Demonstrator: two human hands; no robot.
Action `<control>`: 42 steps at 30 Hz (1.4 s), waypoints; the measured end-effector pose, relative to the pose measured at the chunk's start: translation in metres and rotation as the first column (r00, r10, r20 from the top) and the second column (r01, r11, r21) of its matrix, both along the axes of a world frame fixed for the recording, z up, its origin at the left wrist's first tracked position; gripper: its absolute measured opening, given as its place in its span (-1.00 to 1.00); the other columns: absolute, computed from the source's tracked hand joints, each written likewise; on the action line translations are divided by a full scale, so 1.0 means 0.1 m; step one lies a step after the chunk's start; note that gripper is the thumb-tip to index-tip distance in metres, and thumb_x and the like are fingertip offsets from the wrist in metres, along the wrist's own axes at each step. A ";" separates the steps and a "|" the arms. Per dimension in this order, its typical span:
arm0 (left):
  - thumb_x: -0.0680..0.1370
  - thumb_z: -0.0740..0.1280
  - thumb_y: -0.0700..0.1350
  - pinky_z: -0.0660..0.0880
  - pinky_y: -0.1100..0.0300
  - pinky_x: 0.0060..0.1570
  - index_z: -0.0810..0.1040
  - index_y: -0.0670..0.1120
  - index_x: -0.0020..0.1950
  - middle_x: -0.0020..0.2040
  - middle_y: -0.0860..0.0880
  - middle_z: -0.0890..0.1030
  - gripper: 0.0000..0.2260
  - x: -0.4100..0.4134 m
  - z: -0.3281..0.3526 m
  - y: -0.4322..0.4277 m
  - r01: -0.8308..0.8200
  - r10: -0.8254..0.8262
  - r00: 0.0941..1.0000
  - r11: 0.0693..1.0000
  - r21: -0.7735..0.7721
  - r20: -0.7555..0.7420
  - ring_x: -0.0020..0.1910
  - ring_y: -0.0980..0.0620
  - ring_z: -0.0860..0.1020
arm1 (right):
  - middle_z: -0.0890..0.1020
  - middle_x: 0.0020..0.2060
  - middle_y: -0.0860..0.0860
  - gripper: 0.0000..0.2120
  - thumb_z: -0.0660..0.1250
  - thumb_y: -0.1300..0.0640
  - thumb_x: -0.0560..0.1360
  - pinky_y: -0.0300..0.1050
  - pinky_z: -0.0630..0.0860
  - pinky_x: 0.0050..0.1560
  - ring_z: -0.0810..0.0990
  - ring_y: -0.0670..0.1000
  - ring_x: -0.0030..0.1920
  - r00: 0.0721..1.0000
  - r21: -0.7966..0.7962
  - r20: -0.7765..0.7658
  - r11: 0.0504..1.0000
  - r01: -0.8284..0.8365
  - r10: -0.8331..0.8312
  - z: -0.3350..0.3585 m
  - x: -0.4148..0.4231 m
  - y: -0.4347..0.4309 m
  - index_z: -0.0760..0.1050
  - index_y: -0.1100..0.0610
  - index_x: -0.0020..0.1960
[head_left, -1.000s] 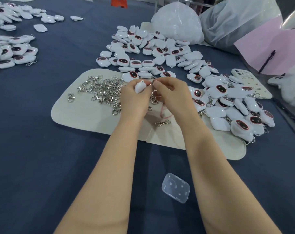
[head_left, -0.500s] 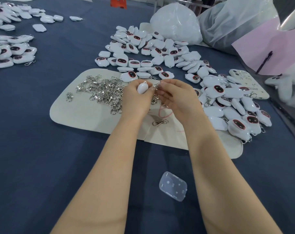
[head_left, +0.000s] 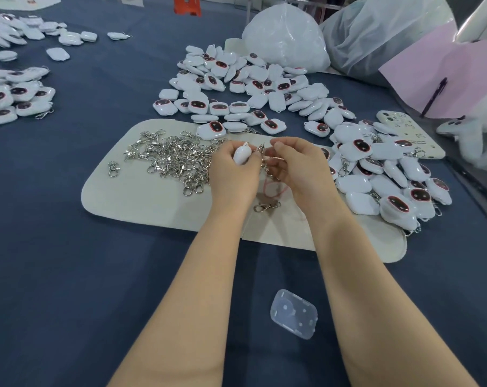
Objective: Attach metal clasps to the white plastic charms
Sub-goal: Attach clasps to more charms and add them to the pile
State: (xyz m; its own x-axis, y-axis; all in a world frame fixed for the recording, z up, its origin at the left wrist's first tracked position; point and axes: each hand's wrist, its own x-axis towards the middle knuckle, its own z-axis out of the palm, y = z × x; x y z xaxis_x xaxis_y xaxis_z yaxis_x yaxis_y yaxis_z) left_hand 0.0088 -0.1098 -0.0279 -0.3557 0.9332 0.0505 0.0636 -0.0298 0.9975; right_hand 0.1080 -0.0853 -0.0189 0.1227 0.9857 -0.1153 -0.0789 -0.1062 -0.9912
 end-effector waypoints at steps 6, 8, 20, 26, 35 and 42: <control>0.50 0.34 -0.24 0.46 0.28 -0.23 0.52 -0.03 -0.12 -0.26 0.09 0.56 -0.90 -0.02 0.01 -0.01 0.000 0.000 1.000 1.000 0.022 -0.003 -0.30 0.16 0.52 | 0.60 -0.38 -0.02 -0.74 0.28 0.07 0.56 -0.18 0.50 -0.23 0.54 -0.06 -0.35 0.958 -0.015 0.237 0.986 -0.163 0.162 0.04 -0.02 -0.05 0.59 0.13 -0.24; 0.50 0.33 -0.24 0.52 0.19 -0.22 0.54 -0.06 -0.10 -0.26 0.08 0.57 -0.91 -0.05 0.03 0.01 0.001 0.000 0.999 1.000 0.024 -0.044 -0.30 0.14 0.53 | 0.58 -0.34 0.00 -0.83 0.28 0.14 0.56 -0.23 0.49 -0.23 0.53 -0.09 -0.34 0.966 0.022 0.198 0.985 -0.172 0.165 0.04 -0.05 -0.07 0.60 0.16 -0.13; 0.50 0.36 -0.18 0.44 0.25 -0.25 0.52 -0.01 -0.11 -0.24 0.11 0.53 -0.92 -0.04 -0.02 0.06 -0.005 0.012 0.981 0.999 0.034 -0.194 -0.23 0.09 0.51 | 0.59 -0.30 0.03 -0.88 0.25 0.31 0.56 -0.29 0.49 -0.23 0.53 -0.12 -0.32 0.993 0.114 0.055 0.987 -0.115 0.109 -0.03 -0.01 -0.08 0.55 0.22 0.03; 0.50 0.31 -0.24 0.46 0.16 -0.17 0.59 -0.11 0.00 -0.17 0.01 0.57 -0.88 -0.05 -0.03 0.06 0.013 0.001 0.974 0.998 0.059 -0.228 -0.22 0.02 0.49 | 0.60 -0.32 -0.02 -0.86 0.30 0.22 0.54 -0.17 0.55 -0.18 0.55 -0.12 -0.33 0.980 0.179 0.196 0.984 -0.002 -0.034 -0.09 -0.06 -0.04 0.53 0.06 -0.16; 0.52 0.36 -0.12 0.41 0.35 -0.17 0.61 -0.06 0.00 -0.16 0.11 0.57 -0.90 -0.04 0.02 0.02 0.018 0.019 0.953 0.993 0.119 -0.303 -0.13 0.11 0.53 | 0.62 -0.21 -0.10 -0.85 0.26 0.26 0.55 -0.24 0.50 -0.03 0.57 -0.14 -0.17 0.924 0.317 0.381 0.944 -0.089 -0.041 -0.03 -0.05 -0.05 0.60 0.12 0.00; 0.51 0.35 -0.17 0.45 0.22 -0.17 0.62 -0.15 -0.01 -0.16 -0.02 0.60 -0.89 -0.05 0.06 0.04 0.060 -0.044 0.975 0.996 0.065 -0.220 -0.21 0.07 0.51 | 0.61 -0.16 -0.09 -0.81 0.25 0.25 0.55 -0.29 0.42 -0.10 0.51 -0.20 -0.22 0.867 0.320 0.497 0.938 -0.131 -0.048 0.01 -0.04 -0.06 0.62 0.15 0.06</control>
State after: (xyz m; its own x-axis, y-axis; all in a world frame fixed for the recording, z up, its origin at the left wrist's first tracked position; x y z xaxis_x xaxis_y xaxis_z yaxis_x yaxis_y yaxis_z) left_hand 0.0034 -0.1060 -0.0215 -0.2801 0.9414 0.1877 0.2760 -0.1083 0.9550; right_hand 0.1040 -0.0909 -0.0179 0.0323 0.9584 0.2834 0.4228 0.2439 -0.8728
